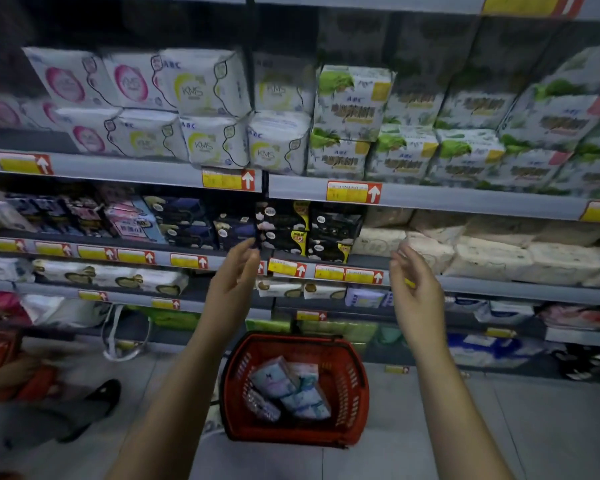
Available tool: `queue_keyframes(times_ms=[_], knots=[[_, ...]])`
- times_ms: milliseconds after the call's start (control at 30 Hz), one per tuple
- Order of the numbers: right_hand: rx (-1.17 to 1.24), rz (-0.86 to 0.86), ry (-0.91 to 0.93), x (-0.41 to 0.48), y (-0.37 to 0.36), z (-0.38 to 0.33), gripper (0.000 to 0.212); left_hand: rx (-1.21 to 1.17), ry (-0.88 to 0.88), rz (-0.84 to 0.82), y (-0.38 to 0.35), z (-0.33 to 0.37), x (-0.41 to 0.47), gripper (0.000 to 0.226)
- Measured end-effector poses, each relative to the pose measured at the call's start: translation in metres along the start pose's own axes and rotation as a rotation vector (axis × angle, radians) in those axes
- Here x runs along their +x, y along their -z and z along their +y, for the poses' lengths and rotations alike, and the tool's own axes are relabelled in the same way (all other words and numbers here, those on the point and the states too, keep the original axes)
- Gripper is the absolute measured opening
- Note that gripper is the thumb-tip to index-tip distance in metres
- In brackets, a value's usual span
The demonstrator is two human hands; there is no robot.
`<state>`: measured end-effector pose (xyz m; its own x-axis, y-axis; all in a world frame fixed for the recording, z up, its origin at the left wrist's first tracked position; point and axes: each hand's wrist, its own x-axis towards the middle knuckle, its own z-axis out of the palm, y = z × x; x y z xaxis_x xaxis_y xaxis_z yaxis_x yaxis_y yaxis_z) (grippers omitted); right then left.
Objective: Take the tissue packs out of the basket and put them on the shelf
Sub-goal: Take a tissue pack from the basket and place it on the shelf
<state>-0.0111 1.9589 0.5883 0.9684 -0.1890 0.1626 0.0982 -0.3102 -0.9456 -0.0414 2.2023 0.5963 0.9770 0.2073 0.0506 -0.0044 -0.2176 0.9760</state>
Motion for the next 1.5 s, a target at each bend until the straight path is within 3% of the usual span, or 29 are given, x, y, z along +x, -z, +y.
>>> queue_keyframes(times_ms=[133,433,733,867,967,1200,1267,1333,1367,1500], knots=[[-0.044,-0.041,-0.093,-0.014,-0.018,0.053,0.042,-0.004,0.098,-0.003,-0.003,-0.052,-0.005,0.046],[-0.131,-0.128,-0.211,-0.048,-0.055,0.155,0.042,-0.008,0.243,-0.012,-0.027,-0.160,-0.010,0.032],[-0.174,-0.191,-0.286,-0.063,-0.093,0.265,0.048,0.041,0.325,-0.097,-0.055,-0.289,-0.015,0.048],[-0.225,-0.208,-0.309,-0.075,-0.112,0.329,0.047,0.027,0.395,-0.067,-0.071,-0.354,-0.018,0.034],[-0.280,-0.251,-0.336,-0.086,-0.130,0.385,0.062,0.004,0.438,-0.119,-0.088,-0.408,-0.021,0.038],[-0.357,-0.358,-0.385,-0.109,-0.177,0.506,0.053,0.000,0.498,-0.133,-0.118,-0.528,-0.029,0.035],[-0.337,-0.371,-0.395,-0.111,-0.194,0.532,0.053,0.008,0.502,-0.132,-0.118,-0.551,-0.030,0.043],[-0.306,-0.400,-0.421,-0.112,-0.212,0.557,0.053,0.011,0.531,-0.134,-0.115,-0.580,-0.030,0.072],[-0.294,-0.418,-0.442,-0.113,-0.221,0.568,0.053,0.004,0.556,-0.135,-0.114,-0.595,-0.031,0.076],[-0.378,-0.444,-0.461,-0.120,-0.255,0.616,0.056,-0.033,0.611,-0.102,-0.115,-0.641,-0.037,0.055]])
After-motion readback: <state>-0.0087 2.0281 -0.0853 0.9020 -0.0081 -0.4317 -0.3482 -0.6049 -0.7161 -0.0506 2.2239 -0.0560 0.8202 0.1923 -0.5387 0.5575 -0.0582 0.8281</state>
